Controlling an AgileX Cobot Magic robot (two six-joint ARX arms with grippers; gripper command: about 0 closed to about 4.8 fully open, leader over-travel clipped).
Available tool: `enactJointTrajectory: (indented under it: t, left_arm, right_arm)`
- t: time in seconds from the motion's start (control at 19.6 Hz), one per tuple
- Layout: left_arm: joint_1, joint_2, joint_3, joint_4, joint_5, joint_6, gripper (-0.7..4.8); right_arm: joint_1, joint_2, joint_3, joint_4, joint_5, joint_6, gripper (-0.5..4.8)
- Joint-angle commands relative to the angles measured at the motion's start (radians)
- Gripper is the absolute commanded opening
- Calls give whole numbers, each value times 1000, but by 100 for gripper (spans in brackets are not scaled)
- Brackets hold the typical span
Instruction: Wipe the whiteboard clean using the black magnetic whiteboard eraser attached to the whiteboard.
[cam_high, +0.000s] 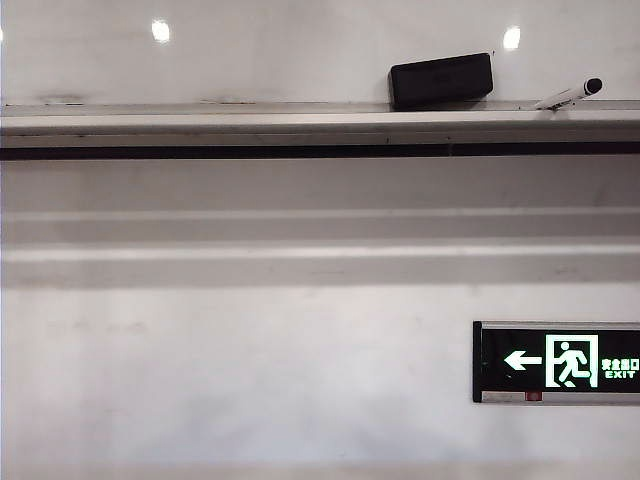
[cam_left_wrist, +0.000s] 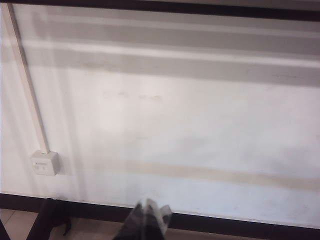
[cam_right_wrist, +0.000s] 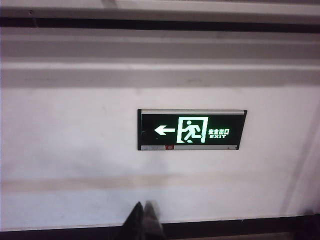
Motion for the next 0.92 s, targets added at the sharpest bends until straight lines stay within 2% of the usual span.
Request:
enactJointTrajectory:
  t: [0.05,0.25,0.41,0.46,0.56,0.66,0.81,0.92]
  left_arm:
    - [0,-1,1,21,4,-6,-6]
    - [0,-1,2,37,3,-7,-6]
    - [0,-1,67,32,3,-86,-5]
    - [0,-1,107,28,3,-89,-5]
    - [0,25,228,6,3,-89,-6]
    - [0,120,368,-2,24,-88,-6]
    - [0,315,586,-6,125,-89,-6]
    - [0,436,719,-11,199,-89,-5]
  right_arm:
    - [0,-2,9,24,5,2,-1]
    - [1,-2,18,24,5,2,-1]
    - [4,-2,113,23,5,5,-1]
    - [4,1,171,23,5,6,-1]
    - [4,41,295,2,5,6,-1]
    - [4,131,427,-14,5,87,-1]
    - [5,280,595,-19,-4,159,-2]
    - [5,374,688,-47,-40,163,-2]
